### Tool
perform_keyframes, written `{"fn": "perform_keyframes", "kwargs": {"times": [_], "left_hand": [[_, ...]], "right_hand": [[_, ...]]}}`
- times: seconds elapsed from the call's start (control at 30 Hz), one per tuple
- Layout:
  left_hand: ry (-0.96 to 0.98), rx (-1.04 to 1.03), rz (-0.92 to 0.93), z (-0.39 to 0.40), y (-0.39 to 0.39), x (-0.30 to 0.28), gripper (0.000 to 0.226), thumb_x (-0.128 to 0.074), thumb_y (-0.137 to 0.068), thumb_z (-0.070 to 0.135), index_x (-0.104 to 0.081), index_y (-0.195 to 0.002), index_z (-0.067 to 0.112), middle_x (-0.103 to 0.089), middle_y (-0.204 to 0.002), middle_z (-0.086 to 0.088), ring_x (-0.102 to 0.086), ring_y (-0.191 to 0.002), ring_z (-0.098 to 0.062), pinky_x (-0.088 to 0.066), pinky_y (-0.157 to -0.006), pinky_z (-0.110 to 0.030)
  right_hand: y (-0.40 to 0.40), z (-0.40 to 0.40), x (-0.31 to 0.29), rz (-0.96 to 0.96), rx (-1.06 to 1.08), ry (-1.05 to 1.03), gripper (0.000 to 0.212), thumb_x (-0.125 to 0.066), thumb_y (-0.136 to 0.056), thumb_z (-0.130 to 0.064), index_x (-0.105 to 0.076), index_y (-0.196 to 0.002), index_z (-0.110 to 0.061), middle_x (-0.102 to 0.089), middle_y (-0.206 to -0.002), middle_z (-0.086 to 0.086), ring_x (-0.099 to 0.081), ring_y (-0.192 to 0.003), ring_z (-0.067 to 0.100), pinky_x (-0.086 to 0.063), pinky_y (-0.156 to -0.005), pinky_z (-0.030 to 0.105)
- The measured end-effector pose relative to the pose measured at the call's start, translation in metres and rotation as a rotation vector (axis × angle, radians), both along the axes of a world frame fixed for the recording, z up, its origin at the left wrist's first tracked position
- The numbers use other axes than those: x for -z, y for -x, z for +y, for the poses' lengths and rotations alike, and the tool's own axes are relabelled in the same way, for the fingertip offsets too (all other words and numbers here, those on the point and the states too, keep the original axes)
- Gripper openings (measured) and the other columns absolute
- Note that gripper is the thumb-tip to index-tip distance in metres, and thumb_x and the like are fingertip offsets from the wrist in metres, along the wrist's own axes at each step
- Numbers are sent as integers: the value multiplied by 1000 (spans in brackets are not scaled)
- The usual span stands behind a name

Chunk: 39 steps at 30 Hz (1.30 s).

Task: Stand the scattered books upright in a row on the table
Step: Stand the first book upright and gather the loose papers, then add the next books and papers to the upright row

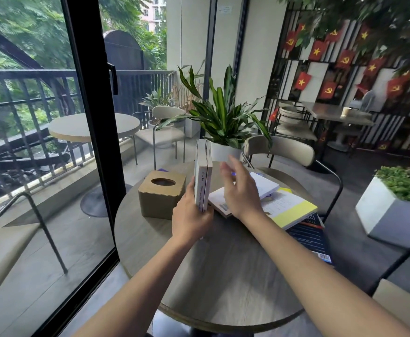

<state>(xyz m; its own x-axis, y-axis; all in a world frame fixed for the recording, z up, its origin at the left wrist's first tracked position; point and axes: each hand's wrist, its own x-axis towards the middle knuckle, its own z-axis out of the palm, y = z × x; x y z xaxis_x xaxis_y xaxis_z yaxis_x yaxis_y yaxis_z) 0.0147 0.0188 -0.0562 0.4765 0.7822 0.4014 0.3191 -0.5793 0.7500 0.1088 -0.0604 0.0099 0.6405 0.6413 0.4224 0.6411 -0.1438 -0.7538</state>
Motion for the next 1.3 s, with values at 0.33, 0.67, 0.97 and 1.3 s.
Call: {"fn": "perform_keyframes", "kwargs": {"times": [0.33, 0.67, 0.97, 1.3], "left_hand": [[55, 17, -25, 1, -6, -1, 67, -62, -79, 21, -38, -141, 23, -66, -118, -4, -60, -104, -34, -46, -79, -38], [107, 9, -14, 3, -9, -1, 61, -59, -77, 17, -42, -135, 21, -67, -111, -4, -60, -101, -34, -44, -76, -36], [107, -6, 9, 2, -8, 1, 55, -58, -86, 28, -41, -139, 25, -66, -116, -2, -60, -102, -33, -42, -76, -35], [113, 96, 23, 9, -2, 15, 92, -56, -69, 77, -34, -145, 30, -54, -138, 7, -55, -119, -19, -47, -96, -46]], "right_hand": [[-63, -8, 28, 350, 541, 367, 84, -72, -80, -35, -22, -138, -1, -35, -139, 24, -43, -124, 44, -41, -92, 42], [-76, 2, 28, 549, 534, 326, 109, -84, -70, -12, -7, -147, 1, -64, -91, 15, -64, -53, 26, -57, -49, 37], [-76, 0, 36, 675, 463, 47, 43, -85, -63, -5, -53, -91, -10, -67, -100, 15, -68, -76, 32, -61, -64, 49], [-30, -23, 18, 157, 225, 15, 25, -63, -86, -10, -49, -107, -11, -58, -88, -4, -56, -75, 18, -49, -71, 37]]}}
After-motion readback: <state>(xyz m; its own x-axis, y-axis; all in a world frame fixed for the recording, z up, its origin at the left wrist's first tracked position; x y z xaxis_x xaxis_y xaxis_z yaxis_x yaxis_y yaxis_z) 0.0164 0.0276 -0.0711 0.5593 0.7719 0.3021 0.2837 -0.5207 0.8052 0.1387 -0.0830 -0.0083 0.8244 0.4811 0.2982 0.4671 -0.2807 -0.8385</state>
